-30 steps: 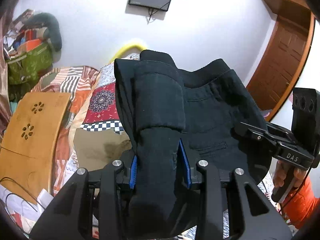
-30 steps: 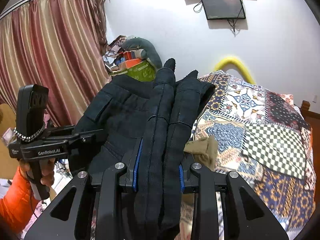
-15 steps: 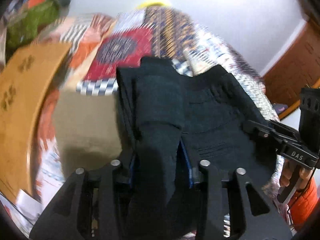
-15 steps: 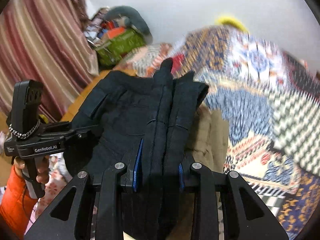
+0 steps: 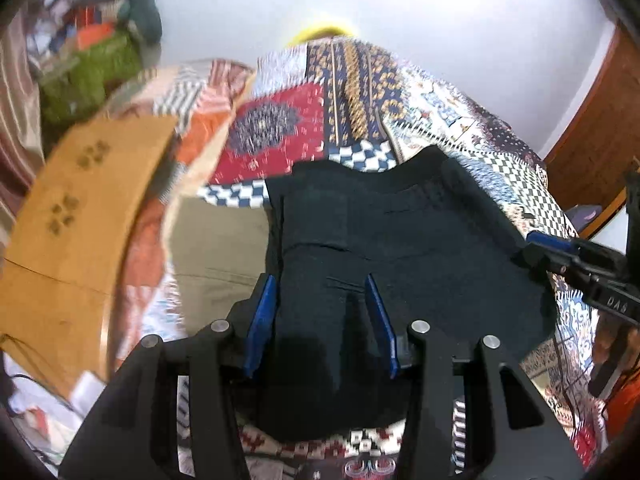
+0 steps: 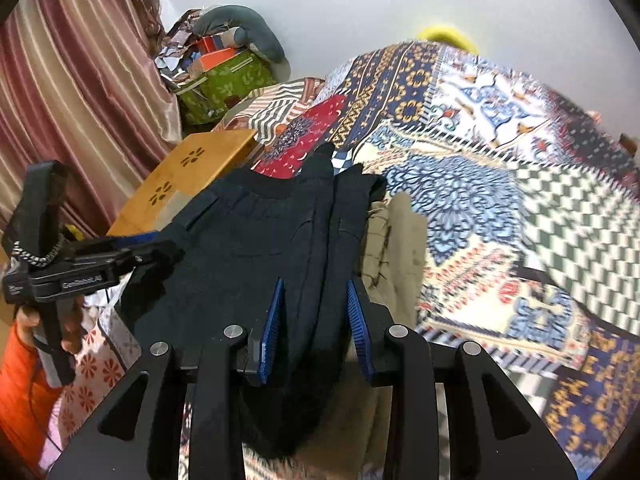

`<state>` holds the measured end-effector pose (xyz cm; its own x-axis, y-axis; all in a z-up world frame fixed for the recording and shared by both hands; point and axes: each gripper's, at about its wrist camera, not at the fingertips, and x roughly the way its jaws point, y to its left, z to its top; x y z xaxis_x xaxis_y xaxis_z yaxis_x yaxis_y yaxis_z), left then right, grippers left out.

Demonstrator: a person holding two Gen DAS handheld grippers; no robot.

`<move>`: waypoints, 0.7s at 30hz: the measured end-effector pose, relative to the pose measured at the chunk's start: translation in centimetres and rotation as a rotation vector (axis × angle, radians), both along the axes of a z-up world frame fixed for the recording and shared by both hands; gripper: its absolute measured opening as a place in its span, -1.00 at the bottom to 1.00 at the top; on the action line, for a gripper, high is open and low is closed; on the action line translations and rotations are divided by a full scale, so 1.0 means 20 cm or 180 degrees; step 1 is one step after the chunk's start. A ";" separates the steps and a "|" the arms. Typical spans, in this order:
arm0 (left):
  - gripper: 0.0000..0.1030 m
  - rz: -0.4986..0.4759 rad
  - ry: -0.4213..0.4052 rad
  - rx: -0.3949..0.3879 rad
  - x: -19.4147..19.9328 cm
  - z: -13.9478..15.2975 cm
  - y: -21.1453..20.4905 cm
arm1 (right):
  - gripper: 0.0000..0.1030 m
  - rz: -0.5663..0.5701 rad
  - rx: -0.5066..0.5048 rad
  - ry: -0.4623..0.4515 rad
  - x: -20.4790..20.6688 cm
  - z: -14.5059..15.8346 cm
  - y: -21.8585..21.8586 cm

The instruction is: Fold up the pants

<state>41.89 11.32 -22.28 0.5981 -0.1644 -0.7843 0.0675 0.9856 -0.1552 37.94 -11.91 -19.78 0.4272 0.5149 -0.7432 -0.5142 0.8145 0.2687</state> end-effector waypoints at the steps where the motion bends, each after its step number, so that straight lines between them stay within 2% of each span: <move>1: -0.11 0.0002 -0.0086 0.0047 -0.05 0.06 -0.01 | -0.42 -0.0011 -0.0010 -0.0046 -0.01 0.03 -0.01; 3: -0.11 0.0008 -0.0215 0.0097 -0.12 0.16 -0.02 | -0.42 -0.0021 0.0000 -0.0149 -0.06 0.11 -0.04; 10: -0.11 0.0006 -0.1003 0.0313 -0.51 0.60 -0.13 | -0.42 -0.0010 0.0191 -0.0630 -0.32 0.49 -0.12; 17: -0.11 0.0040 -0.1583 0.0297 -0.94 0.97 -0.20 | -0.42 0.0067 0.0466 -0.1189 -0.69 0.86 -0.19; 21: -0.10 0.0050 -0.1907 0.0311 -1.21 1.13 -0.27 | -0.42 0.0134 0.0617 -0.1442 -0.89 0.99 -0.23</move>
<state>17.78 6.00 0.24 0.9420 -0.0962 -0.3215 0.1005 0.9949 -0.0034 20.21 -16.61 0.05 0.6611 0.6492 -0.3762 -0.6459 0.7475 0.1550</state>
